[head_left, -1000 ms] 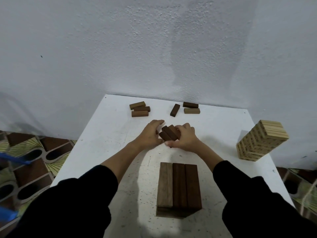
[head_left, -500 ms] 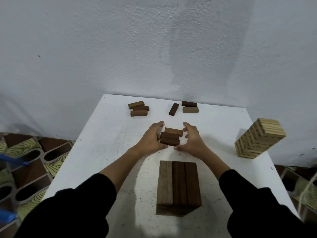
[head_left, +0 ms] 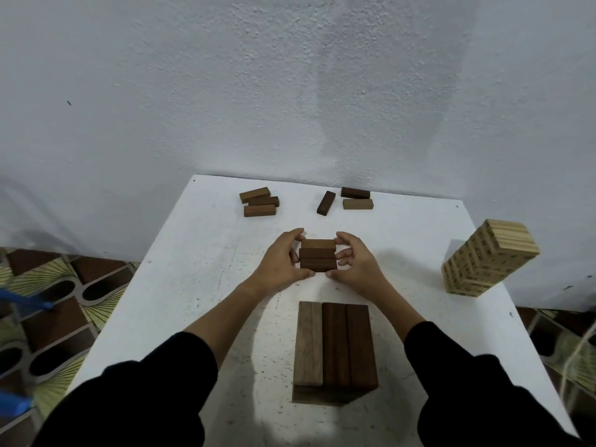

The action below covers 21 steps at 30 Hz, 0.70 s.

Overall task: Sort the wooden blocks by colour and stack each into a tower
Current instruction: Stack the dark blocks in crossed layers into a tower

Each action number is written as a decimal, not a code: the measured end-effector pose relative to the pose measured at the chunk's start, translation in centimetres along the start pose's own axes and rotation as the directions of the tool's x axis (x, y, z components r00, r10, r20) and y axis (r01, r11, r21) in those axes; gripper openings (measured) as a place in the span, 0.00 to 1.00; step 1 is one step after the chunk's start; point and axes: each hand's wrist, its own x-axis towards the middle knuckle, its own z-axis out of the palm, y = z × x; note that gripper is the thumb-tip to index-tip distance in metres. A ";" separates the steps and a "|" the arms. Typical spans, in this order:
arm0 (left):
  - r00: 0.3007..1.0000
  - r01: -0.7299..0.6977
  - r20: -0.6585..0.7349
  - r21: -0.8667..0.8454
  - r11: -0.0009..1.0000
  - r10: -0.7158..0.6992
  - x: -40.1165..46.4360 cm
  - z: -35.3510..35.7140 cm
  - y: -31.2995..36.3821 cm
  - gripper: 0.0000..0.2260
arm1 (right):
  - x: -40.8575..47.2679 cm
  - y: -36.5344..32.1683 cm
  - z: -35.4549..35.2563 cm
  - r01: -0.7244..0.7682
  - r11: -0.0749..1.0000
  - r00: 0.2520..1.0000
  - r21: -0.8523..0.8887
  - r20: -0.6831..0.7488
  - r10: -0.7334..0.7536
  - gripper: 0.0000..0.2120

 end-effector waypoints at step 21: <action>0.999 -0.012 -0.034 -0.055 0.998 0.010 -0.3 -0.1 -0.2 0.40 | -0.4 0.4 0.2 0.031 0.999 0.999 0.016 -0.041 -0.030 0.38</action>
